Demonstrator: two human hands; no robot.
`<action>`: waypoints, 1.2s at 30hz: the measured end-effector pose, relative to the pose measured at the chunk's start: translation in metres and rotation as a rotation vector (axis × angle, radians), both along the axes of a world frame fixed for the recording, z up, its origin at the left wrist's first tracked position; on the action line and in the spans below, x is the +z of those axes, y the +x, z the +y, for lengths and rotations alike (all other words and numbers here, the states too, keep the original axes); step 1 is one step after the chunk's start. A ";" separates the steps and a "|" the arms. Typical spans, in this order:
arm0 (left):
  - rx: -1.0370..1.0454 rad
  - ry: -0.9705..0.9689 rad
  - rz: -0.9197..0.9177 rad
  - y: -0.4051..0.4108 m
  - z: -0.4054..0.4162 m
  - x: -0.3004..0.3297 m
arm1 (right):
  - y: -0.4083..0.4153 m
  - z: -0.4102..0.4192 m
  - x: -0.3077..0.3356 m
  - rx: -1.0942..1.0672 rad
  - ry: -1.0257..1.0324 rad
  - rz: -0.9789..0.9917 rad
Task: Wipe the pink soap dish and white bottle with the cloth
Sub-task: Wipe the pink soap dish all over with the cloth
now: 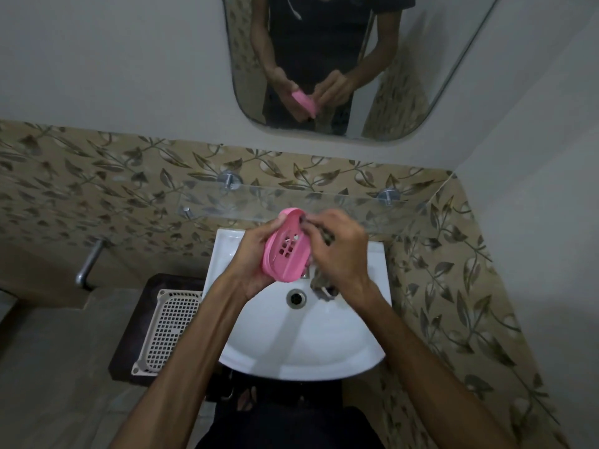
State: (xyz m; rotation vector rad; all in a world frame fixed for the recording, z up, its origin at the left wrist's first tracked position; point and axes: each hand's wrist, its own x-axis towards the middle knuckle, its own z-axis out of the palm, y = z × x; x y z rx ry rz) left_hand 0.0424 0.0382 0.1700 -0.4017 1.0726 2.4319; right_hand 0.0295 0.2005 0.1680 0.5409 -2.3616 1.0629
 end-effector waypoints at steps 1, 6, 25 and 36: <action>0.010 0.008 0.005 0.000 0.001 0.000 | -0.001 0.000 0.002 -0.021 -0.020 -0.019; 0.026 0.062 -0.004 0.001 0.002 -0.001 | 0.001 -0.002 -0.002 0.033 0.016 0.064; 0.159 0.029 -0.067 0.002 0.007 -0.014 | 0.030 -0.008 -0.023 0.139 -0.066 -0.075; 0.235 0.090 -0.061 0.001 0.016 -0.011 | 0.018 0.004 -0.025 -0.062 -0.086 -0.114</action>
